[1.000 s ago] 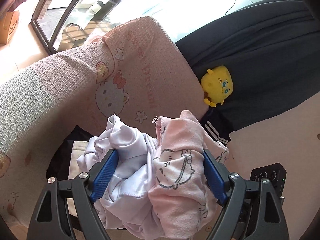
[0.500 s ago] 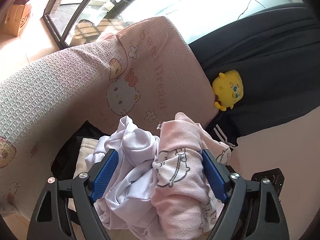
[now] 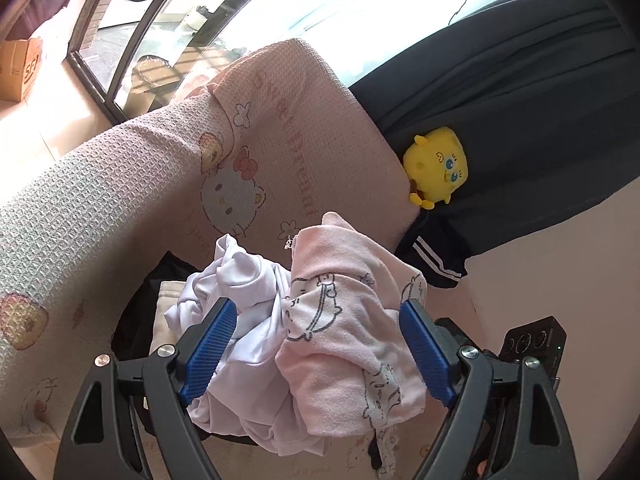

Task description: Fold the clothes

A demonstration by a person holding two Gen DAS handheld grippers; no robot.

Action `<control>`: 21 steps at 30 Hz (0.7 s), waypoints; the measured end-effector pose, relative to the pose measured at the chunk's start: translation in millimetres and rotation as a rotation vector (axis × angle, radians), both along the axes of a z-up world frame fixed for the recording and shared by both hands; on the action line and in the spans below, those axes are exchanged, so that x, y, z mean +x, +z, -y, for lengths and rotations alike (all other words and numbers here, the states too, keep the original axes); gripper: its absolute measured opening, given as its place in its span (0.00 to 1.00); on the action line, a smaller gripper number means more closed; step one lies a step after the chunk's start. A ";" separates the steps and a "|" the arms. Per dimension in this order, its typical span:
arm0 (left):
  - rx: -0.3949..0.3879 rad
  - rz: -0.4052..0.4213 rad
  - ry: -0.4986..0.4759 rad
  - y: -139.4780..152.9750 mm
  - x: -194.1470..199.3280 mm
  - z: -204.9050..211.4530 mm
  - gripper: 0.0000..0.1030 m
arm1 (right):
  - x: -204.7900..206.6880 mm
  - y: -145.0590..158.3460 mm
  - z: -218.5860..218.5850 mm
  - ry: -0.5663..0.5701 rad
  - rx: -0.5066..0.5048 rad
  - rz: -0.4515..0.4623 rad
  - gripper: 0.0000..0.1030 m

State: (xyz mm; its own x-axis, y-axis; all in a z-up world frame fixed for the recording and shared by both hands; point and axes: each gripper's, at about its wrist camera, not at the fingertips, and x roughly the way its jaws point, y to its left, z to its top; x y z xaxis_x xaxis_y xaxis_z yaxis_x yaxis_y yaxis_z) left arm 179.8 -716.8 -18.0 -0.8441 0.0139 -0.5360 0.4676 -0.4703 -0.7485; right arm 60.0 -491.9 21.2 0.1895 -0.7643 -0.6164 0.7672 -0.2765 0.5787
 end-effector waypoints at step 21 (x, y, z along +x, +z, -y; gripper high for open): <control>0.022 -0.064 0.049 3.5 52.2 -1.6 0.81 | 23.8 17.0 -36.0 0.030 0.006 -0.097 0.70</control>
State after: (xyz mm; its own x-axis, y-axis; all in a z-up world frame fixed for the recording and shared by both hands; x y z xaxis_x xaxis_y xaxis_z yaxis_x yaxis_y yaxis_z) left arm 231.9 -715.1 -14.6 -0.8766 -0.0166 -0.4809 0.4403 -0.4311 -0.7876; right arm 83.8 -455.9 38.2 0.1512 -0.7554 -0.6376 0.8277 -0.2559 0.4995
